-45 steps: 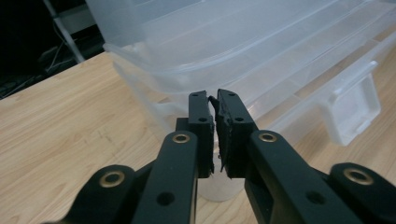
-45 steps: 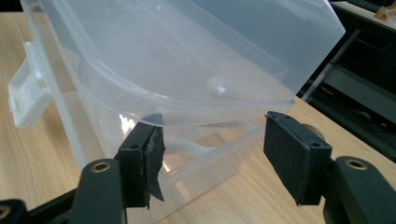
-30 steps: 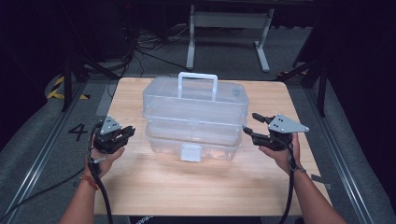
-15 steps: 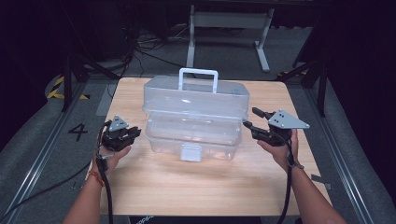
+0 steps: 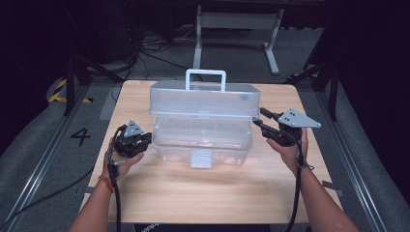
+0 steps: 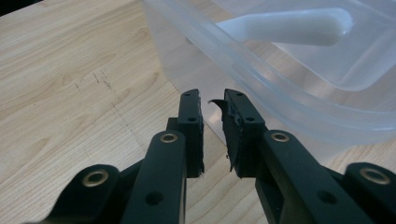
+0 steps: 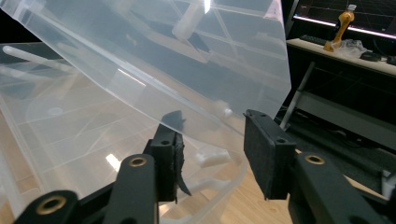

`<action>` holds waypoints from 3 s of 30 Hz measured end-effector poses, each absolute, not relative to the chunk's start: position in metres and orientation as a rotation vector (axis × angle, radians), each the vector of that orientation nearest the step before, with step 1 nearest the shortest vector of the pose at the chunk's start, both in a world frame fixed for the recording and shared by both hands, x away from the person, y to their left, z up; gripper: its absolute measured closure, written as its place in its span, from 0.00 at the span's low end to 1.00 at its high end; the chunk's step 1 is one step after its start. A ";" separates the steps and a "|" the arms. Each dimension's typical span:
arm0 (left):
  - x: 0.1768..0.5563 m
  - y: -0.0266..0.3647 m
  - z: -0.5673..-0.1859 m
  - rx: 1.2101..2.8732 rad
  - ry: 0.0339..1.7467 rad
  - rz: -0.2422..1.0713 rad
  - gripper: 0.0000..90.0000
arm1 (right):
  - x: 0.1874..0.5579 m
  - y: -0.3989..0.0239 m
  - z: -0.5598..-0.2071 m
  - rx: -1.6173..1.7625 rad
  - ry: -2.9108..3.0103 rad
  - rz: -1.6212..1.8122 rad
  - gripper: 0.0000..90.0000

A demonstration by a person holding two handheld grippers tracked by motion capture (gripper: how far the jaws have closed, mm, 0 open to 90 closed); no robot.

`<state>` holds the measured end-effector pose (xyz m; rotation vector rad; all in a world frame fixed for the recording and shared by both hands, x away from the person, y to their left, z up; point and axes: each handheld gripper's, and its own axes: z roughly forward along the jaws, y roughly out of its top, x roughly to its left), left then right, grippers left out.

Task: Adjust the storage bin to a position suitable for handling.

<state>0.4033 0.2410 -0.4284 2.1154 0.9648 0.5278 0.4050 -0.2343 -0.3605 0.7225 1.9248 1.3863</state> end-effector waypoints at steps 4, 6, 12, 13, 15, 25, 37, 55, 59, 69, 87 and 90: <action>0.403 0.241 -0.428 2.116 0.966 0.527 0.85 | 0.408 -0.228 -0.359 0.723 1.918 1.376 0.71; 0.402 0.241 -0.428 2.118 0.967 0.528 0.85 | 0.410 -0.228 -0.357 0.743 1.908 1.395 0.71; 0.401 0.242 -0.428 2.116 0.958 0.528 0.83 | 0.416 -0.226 -0.348 0.782 1.878 1.403 0.72; 0.400 0.242 -0.428 2.112 0.963 0.524 0.82 | 0.417 -0.226 -0.347 0.784 1.872 1.406 0.72; 0.399 0.243 -0.428 2.126 0.951 0.526 0.82 | 0.420 -0.226 -0.346 0.803 1.867 1.425 0.72; 0.377 0.253 -0.432 2.218 0.905 0.515 0.77 | 0.429 -0.224 -0.339 0.809 1.846 1.413 0.72; 0.343 0.267 -0.464 2.357 0.909 0.438 0.72 | 0.433 -0.219 -0.330 0.782 1.818 1.375 0.69; 0.328 0.281 -0.479 2.207 0.911 0.369 0.64 | 0.443 -0.211 -0.319 0.843 1.753 1.341 0.74; 0.328 0.282 -0.480 2.193 0.907 0.370 0.64 | 0.447 -0.215 -0.317 0.829 1.762 1.348 0.76; 0.328 0.280 -0.480 2.188 0.931 0.376 0.55 | 0.460 -0.217 -0.309 0.824 1.755 1.344 0.83; 0.328 0.281 -0.480 2.193 0.927 0.385 0.55 | 0.477 -0.216 -0.298 0.815 1.764 1.287 0.93; 0.328 0.281 -0.480 2.191 0.928 0.381 0.55 | 0.482 -0.216 -0.296 0.823 1.767 1.280 0.93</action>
